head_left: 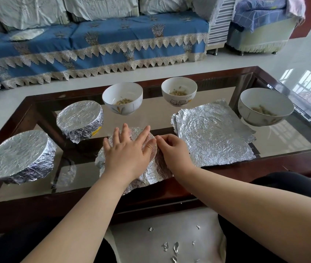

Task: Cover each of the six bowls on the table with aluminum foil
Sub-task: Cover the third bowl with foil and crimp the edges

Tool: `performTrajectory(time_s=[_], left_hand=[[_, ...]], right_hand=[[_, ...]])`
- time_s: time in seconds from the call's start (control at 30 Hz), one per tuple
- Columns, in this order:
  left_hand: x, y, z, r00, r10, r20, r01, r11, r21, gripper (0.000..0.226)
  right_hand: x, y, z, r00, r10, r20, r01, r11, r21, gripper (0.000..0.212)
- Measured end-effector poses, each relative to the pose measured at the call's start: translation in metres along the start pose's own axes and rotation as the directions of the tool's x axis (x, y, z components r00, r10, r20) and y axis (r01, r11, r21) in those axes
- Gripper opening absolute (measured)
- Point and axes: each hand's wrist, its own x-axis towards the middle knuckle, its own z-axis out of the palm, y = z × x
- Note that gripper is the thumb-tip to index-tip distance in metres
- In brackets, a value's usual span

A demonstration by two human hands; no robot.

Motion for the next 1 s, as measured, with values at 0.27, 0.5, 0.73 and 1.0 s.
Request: performTrajectory(time_s=[0.27,0.5,0.73,1.0], left_hand=[[0.000,0.001,-0.001,1.000,-0.010,0.005,0.010,1.000,0.002,0.057],[0.001,0.000,0.002,1.000,-0.018,-0.009,0.018,1.000,0.001,0.055],[0.001,0.001,0.001,1.000,-0.022,-0.013,0.022,1.000,-0.001,0.056],[0.000,0.001,-0.001,1.000,-0.021,-0.006,0.021,1.000,0.005,0.056]], right_hand=[[-0.002,0.002,-0.009,0.999,0.045,0.009,-0.046,0.986,0.160,0.024],[-0.016,0.014,-0.011,0.995,-0.064,0.077,0.057,0.993,0.099,0.014],[-0.022,0.018,-0.005,0.991,-0.100,0.083,0.090,0.988,0.125,0.014],[-0.022,0.021,-0.005,0.994,-0.086,0.073,0.071,0.980,0.184,0.008]])
